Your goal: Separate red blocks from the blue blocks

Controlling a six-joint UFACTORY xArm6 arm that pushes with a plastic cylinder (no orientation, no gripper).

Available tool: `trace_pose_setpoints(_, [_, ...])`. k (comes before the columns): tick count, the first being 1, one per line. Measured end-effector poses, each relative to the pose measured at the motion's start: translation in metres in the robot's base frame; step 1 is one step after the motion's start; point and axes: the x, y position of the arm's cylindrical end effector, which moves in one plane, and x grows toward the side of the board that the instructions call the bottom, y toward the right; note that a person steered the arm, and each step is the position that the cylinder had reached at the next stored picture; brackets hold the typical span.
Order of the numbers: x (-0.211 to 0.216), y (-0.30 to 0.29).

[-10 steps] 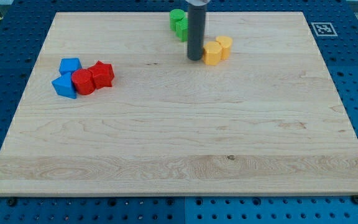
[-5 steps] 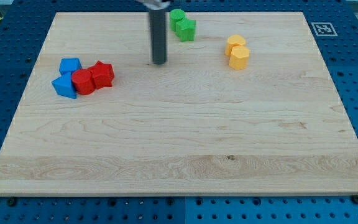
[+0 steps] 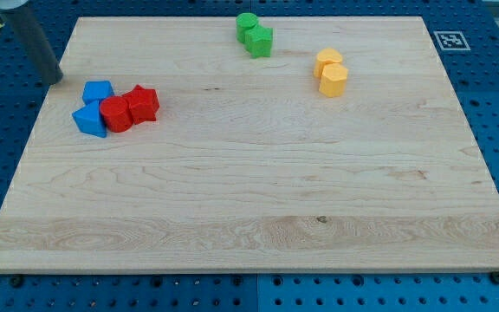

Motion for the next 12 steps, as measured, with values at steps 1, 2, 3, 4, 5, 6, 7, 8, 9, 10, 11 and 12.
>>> trace_pose_setpoints(1, [0.032,0.01])
trace_pose_setpoints(2, [0.067,0.042])
trace_pose_setpoints(3, [0.08,0.056])
trace_pose_setpoints(4, [0.081,0.071])
trace_pose_setpoints(5, [0.081,0.106])
trace_pose_setpoints(6, [0.081,0.109])
trace_pose_setpoints(7, [0.081,0.06])
trace_pose_setpoints(8, [0.081,0.003])
trace_pose_setpoints(9, [0.074,0.001])
trace_pose_setpoints(10, [0.064,0.022])
trace_pose_setpoints(11, [0.057,0.057])
trace_pose_setpoints(12, [0.057,0.09])
